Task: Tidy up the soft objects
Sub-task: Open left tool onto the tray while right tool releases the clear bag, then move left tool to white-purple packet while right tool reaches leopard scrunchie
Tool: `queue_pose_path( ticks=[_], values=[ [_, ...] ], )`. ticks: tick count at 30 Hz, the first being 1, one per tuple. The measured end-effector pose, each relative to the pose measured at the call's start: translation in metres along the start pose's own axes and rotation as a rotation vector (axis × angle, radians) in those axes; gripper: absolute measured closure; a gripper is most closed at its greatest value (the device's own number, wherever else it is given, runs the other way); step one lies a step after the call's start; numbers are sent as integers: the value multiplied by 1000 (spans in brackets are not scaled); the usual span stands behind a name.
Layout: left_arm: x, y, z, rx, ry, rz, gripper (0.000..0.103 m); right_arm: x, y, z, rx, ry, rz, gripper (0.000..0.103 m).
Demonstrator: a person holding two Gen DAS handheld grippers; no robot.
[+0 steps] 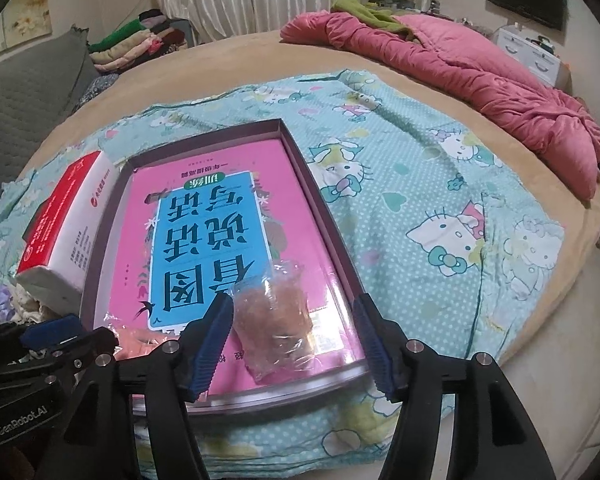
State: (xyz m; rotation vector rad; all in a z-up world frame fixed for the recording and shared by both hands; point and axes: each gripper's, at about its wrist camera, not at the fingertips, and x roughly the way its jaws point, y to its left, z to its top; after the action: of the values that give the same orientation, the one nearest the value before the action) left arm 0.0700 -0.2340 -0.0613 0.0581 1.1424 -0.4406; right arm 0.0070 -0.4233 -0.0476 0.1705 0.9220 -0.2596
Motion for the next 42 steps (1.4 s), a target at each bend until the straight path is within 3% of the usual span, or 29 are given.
queue_pose_path(
  ticks=[14, 30, 42],
  values=[
    [-39, 17, 0, -34, -59, 17, 31, -27, 10, 9, 4, -48, 4, 29],
    [-77, 51, -12, -87, -113, 66, 27, -64, 46, 16, -55, -113, 13, 25],
    [-107, 91, -27, -152, -137, 88, 26, -86, 88, 16, -110, -141, 80, 24]
  ],
)
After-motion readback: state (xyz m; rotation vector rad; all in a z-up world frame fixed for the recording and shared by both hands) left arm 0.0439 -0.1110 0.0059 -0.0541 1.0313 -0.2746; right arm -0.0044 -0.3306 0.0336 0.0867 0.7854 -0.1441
